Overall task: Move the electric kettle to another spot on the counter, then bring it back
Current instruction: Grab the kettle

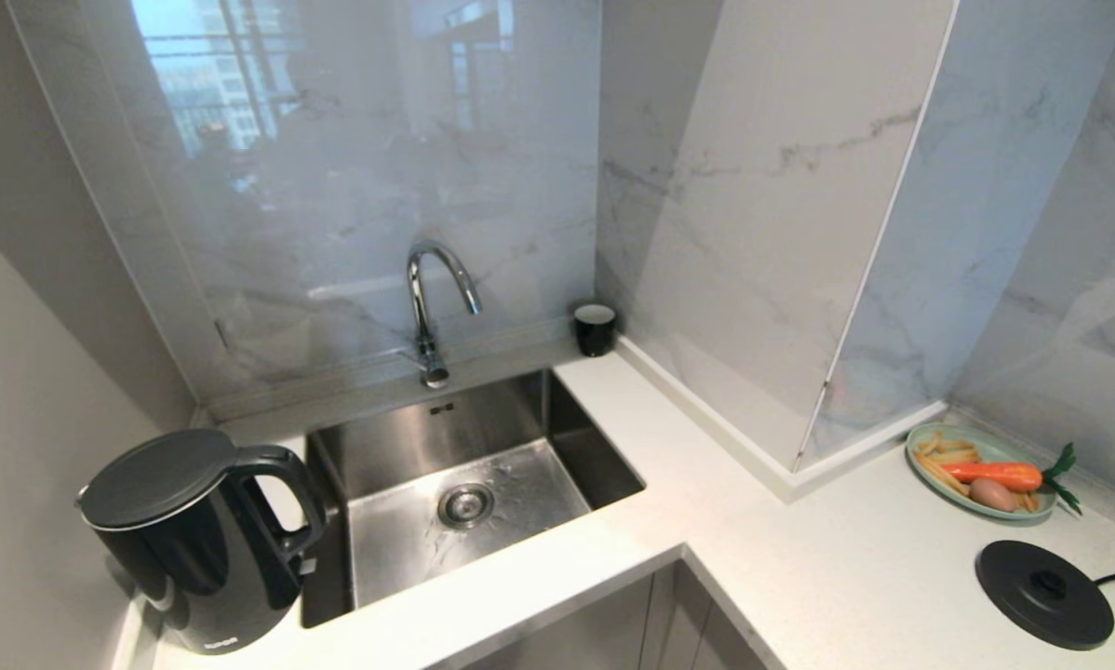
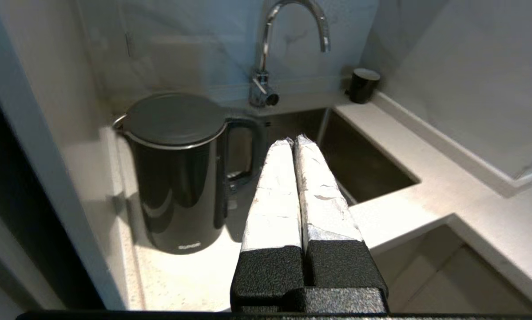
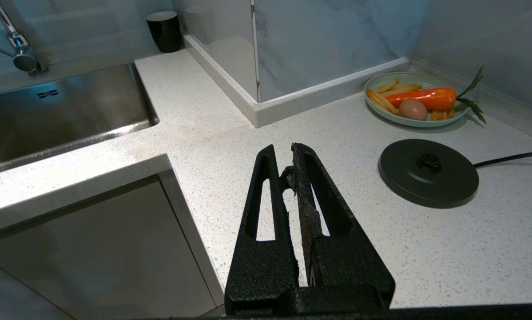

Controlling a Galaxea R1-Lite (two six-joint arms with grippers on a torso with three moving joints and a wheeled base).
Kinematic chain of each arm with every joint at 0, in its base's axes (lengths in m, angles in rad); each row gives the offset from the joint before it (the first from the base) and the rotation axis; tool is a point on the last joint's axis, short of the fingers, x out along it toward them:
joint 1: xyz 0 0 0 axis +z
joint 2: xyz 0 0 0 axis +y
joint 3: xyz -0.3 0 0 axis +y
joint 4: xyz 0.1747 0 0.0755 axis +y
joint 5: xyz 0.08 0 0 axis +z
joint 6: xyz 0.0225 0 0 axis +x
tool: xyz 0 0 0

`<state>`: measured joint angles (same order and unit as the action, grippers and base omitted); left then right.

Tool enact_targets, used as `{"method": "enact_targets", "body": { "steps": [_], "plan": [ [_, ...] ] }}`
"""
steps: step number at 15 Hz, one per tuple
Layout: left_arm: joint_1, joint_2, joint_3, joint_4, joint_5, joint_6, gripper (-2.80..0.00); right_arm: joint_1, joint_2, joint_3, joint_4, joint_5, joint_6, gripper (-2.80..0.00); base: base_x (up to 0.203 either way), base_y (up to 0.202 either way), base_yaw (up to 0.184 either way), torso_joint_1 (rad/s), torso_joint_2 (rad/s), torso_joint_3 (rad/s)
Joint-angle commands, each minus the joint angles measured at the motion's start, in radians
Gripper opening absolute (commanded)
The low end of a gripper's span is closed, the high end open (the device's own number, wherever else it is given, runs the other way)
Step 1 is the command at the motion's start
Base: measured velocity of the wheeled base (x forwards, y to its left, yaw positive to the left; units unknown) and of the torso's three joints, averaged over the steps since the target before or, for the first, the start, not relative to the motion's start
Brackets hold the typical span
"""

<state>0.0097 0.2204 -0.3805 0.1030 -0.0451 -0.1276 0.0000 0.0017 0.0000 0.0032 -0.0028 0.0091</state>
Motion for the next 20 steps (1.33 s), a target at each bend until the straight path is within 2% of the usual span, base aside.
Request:
{"method": "enact_targets", "body": {
  "steps": [1, 3, 5, 8, 11, 12, 13, 15, 17, 18, 19, 20],
  "plan": [
    [0.005, 0.232, -0.123, 0.012, -0.031, -0.022, -2.80, 0.000, 0.000, 0.000, 0.000, 0.000, 0.000, -2.80, 0.000, 0.000, 0.000, 0.000, 0.00, 0.000],
    [0.006, 0.353, -0.172, 0.023, -0.108, -0.056, -2.80, 0.000, 0.000, 0.000, 0.000, 0.000, 0.000, -2.80, 0.000, 0.000, 0.000, 0.000, 0.00, 0.000],
    [-0.008, 0.431, -0.200, 0.026, -0.146, -0.092, -2.80, 0.000, 0.000, 0.000, 0.000, 0.000, 0.000, -2.80, 0.000, 0.000, 0.000, 0.000, 0.00, 0.000],
    [-0.103, 0.549, -0.230, 0.008, -0.150, -0.143, -2.80, 0.000, 0.000, 0.000, 0.000, 0.000, 0.000, -2.80, 0.000, 0.000, 0.000, 0.000, 0.00, 0.000],
    [-0.140, 0.651, -0.236, -0.077, -0.119, -0.150, -2.80, 0.000, 0.000, 0.000, 0.000, 0.000, 0.000, -2.80, 0.000, 0.000, 0.000, 0.000, 0.00, 0.000],
    [-0.157, 0.709, -0.240, -0.115, -0.073, -0.150, -2.80, 0.000, 0.000, 0.000, 0.000, 0.000, 0.000, -2.80, 0.000, 0.000, 0.000, 0.000, 0.00, 0.000],
    [-0.202, 0.766, -0.245, -0.162, 0.023, -0.150, -2.80, 0.000, 0.000, 0.000, 0.000, 0.000, 0.000, -2.80, 0.000, 0.000, 0.000, 0.000, 0.00, 0.000],
    [-0.397, 0.834, -0.254, -0.226, 0.244, -0.154, -2.80, 0.000, 0.000, 0.000, 0.000, 0.000, 0.000, -2.80, 0.000, 0.000, 0.000, 0.000, 0.00, 0.000],
    [-0.627, 0.911, -0.260, -0.277, 0.502, -0.181, -2.80, 0.000, 0.000, 0.000, 0.000, 0.000, 0.000, -2.80, 0.000, 0.000, 0.000, 0.000, 0.00, 0.000],
    [-0.706, 0.975, -0.257, -0.300, 0.642, -0.207, -2.80, 0.000, 0.000, 0.000, 0.000, 0.000, 0.000, -2.80, 0.000, 0.000, 0.000, 0.000, 0.00, 0.000],
    [-0.744, 1.016, -0.249, -0.315, 0.721, -0.245, -2.80, 0.000, 0.000, 0.000, 0.000, 0.000, 0.000, -2.80, 0.000, 0.000, 0.000, 0.000, 0.00, 0.000],
    [-0.749, 1.025, -0.234, -0.324, 0.742, -0.305, -2.80, 0.000, 0.000, 0.000, 0.000, 0.000, 0.000, -2.80, 0.000, 0.000, 0.000, 0.000, 0.00, 0.000]
  ]
}}
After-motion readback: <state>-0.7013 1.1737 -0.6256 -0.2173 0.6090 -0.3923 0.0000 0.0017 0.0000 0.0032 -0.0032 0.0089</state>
